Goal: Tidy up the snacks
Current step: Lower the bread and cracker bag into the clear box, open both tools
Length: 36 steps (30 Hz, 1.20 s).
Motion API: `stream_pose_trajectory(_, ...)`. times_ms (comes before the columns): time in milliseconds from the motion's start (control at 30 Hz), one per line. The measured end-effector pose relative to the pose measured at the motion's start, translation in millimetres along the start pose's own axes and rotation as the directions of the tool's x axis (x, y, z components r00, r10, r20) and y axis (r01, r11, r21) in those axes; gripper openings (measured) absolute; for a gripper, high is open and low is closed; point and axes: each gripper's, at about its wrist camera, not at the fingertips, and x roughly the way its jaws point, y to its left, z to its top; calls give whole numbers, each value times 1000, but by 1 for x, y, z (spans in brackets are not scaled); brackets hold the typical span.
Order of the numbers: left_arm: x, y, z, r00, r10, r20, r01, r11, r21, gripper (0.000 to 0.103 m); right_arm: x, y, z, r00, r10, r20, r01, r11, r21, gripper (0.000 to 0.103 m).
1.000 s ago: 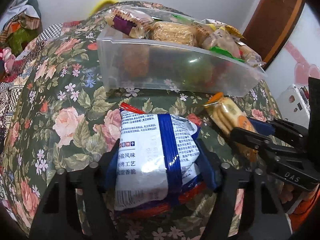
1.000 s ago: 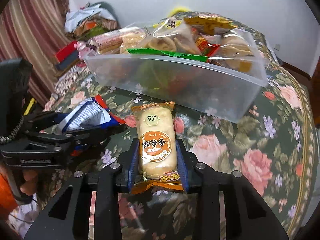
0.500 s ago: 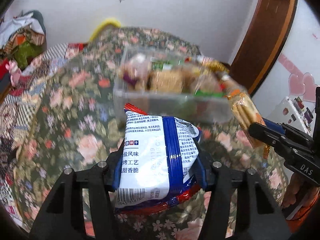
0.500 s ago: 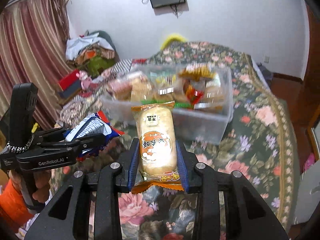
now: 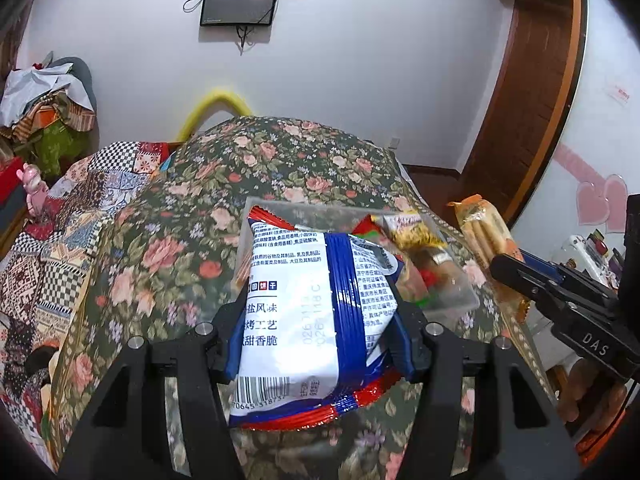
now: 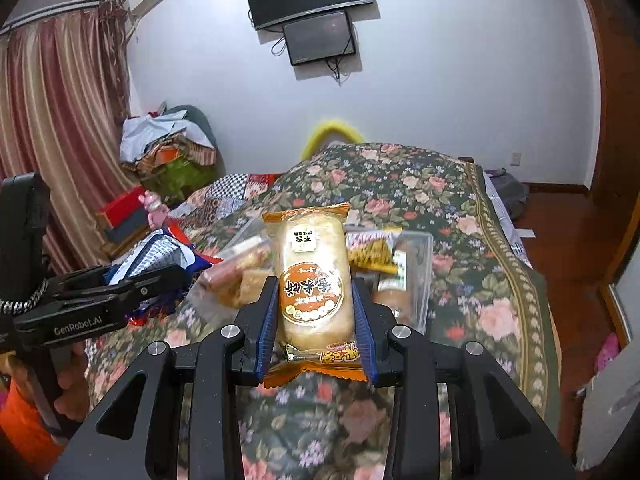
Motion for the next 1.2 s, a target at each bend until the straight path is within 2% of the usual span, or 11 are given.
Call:
stream_pose_trajectory(267, 39, -3, 17, 999, 8, -33, -8, 1000, 4, 57, 27, -4, 12, 1000, -12, -7, 12, 1000, -1, 32)
stream_pose_trajectory(467, 67, -2, 26, 998, 22, -63, -23, 1000, -2, 57, 52, -15, 11, 998, -37, -49, 39, 999, 34, 32)
stream_pose_trajectory(733, 93, 6, 21, 991, 52, -121, -55, 998, -20, 60, 69, -16, 1, 992, -62, -111, 64, 998, 17, 32)
stream_pose_trajectory(900, 87, 5, 20, 994, 40, -107, -40, 999, -2, 66, 69, -14, 0, 989, -67, -133, 70, 997, 14, 33)
stream_pose_trajectory(967, 79, 2, 21, 995, 38, -93, -37, 999, 11, 68, 66, -15, 2, 988, -64, -140, 68, 997, 25, 38)
stream_pose_trajectory(1067, 63, -2, 23, 997, 28, -67, -27, 999, 21, 68, 57, -15, 5, 991, -63, -119, 68, 997, 36, 47)
stream_pose_trajectory(1200, 35, -7, 23, 999, 29, -26, -28, 999, 36, 68, 38, -11, 9, 994, -69, -86, 72, 997, 28, 48)
